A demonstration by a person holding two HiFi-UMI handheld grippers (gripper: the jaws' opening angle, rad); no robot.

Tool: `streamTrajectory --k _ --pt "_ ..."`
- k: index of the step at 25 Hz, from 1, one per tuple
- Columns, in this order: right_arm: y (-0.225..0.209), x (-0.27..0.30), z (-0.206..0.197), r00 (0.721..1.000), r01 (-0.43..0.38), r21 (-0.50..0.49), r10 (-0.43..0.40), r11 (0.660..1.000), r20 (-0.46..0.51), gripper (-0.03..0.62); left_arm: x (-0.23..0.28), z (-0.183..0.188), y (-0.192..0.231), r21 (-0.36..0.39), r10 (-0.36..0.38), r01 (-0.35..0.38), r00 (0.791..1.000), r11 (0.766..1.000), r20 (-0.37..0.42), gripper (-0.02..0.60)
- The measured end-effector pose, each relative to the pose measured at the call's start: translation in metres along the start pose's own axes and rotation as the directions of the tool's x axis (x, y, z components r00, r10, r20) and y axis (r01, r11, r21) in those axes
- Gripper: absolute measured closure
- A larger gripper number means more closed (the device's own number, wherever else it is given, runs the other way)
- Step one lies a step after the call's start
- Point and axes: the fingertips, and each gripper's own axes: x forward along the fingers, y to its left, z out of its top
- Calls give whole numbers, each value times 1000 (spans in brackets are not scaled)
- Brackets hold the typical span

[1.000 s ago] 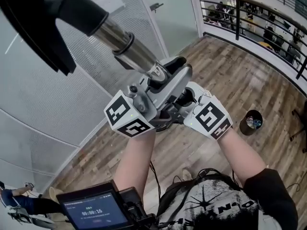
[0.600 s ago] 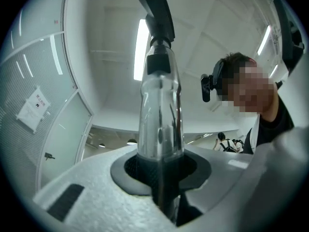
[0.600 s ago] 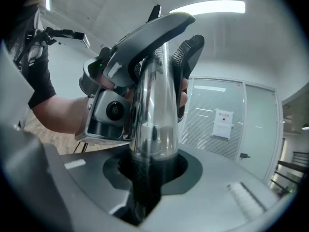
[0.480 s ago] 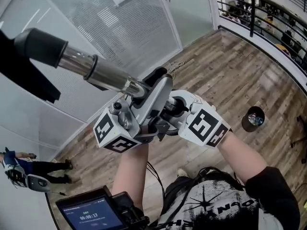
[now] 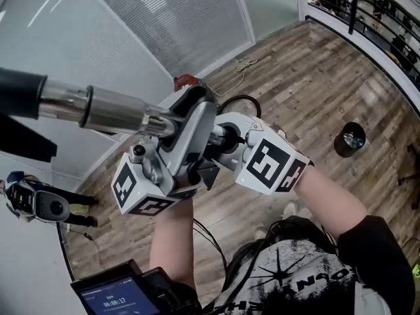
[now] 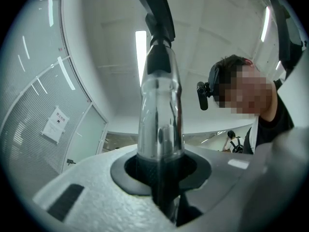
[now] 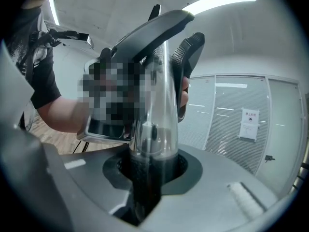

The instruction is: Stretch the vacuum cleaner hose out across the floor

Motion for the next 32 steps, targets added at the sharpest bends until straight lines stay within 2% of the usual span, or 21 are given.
streamTrajectory --k 3,9,15,20,29,31,32 --pt "26 9 -8 999 -22 -7 22 1000 -26 505 -27 -1 -8 -14 18 -18 1000 1000 17 486" --pt "31 5 -12 998 -16 29 18 999 -55 505 -28 -5 -9 -53 24 -22 999 998 24 486" --pt "34 10 -14 997 -64 40 65 997 -29 507 -30 -8 -4 -28 61 -60 998 998 11 486" --pt "39 15 -12 984 -177 64 178 982 -12 508 -32 -7 6 -13 153 -153 988 988 -2 488" --pt "50 -7 12 929 -368 81 369 926 -3 511 -17 13 3 2 329 -329 944 944 26 489" --pt "49 -6 7 937 -348 73 349 935 -4 511 -18 8 1 4 300 -301 954 954 24 489" --pt "41 0 1 956 -293 64 294 954 -6 511 -19 3 4 1 239 -239 971 971 17 489"
